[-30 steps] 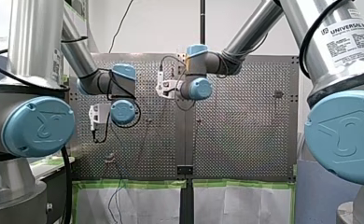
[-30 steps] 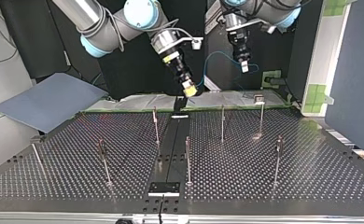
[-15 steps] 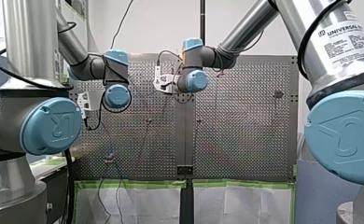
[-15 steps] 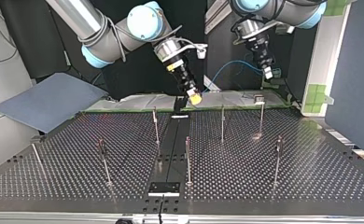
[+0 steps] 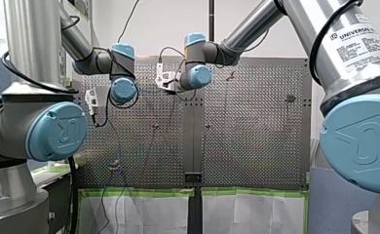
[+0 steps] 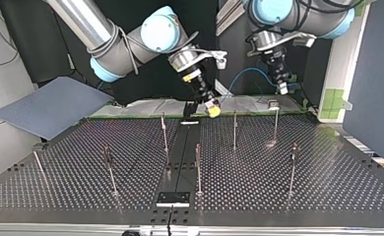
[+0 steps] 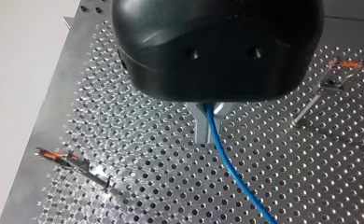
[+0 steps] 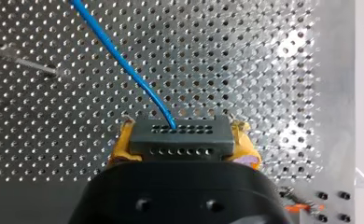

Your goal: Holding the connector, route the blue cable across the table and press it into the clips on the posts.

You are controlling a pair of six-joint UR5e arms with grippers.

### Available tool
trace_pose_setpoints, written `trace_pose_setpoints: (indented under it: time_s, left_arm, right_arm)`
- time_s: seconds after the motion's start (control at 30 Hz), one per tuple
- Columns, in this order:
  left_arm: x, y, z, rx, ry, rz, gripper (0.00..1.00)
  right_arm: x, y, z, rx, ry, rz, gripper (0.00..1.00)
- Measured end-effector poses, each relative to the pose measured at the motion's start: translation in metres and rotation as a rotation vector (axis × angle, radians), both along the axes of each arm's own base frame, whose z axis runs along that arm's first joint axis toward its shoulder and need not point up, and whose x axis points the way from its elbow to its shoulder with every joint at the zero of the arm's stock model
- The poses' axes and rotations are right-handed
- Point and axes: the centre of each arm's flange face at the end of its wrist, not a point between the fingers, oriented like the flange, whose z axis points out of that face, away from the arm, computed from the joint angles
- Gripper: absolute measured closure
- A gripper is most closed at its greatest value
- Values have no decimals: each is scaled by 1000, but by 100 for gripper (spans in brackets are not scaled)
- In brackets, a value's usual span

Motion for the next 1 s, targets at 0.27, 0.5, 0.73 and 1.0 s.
trace_pose_setpoints:
  time_s: [0.27,0.5,0.73,1.0]
  left_arm:
    - [8,15,14,-11,7,22,100]
    - [21,33,36,-10,-14,25,100]
    - [43,49,56,-21,-41,42,100]
    - [64,60,83,-32,-88,54,100]
  right_arm:
    - [8,1,26,6,-3,1,100]
    - [16,0,54,8,-30,7,100]
    - [25,-6,73,1,-69,9,100]
    - [43,-20,65,18,-68,9,100]
